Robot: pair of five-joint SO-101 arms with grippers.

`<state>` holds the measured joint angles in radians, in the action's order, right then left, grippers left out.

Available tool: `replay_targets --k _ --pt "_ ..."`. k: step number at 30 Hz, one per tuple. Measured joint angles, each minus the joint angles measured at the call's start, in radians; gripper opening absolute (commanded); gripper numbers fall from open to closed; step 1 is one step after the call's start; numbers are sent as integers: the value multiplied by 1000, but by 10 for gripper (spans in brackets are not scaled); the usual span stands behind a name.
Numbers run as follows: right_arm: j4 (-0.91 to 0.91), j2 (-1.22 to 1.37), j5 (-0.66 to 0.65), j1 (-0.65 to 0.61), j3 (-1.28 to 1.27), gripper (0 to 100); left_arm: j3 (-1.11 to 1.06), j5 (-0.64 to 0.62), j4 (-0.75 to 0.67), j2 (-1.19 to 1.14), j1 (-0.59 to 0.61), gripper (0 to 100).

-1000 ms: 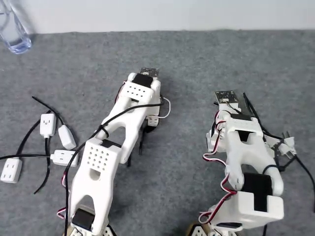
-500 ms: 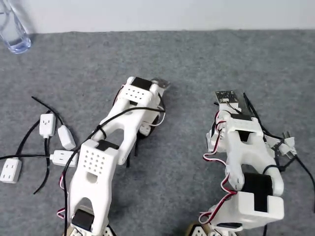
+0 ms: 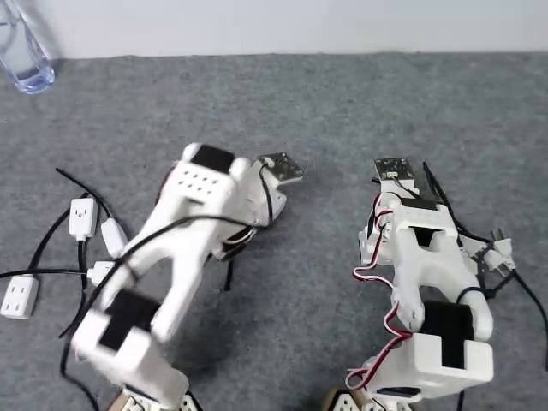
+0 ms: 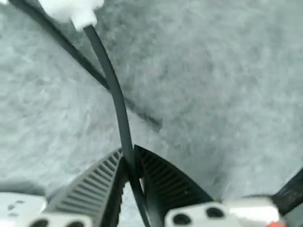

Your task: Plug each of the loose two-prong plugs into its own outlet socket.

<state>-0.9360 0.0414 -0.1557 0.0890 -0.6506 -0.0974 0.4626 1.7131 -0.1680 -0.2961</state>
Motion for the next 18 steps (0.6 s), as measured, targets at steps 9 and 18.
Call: replay_targets --k 9,18 --pt "0 0 0 0 0 296 -344 433 0 227 163 12" --pt "0 0 0 0 0 296 -327 726 -2 212 350 307"
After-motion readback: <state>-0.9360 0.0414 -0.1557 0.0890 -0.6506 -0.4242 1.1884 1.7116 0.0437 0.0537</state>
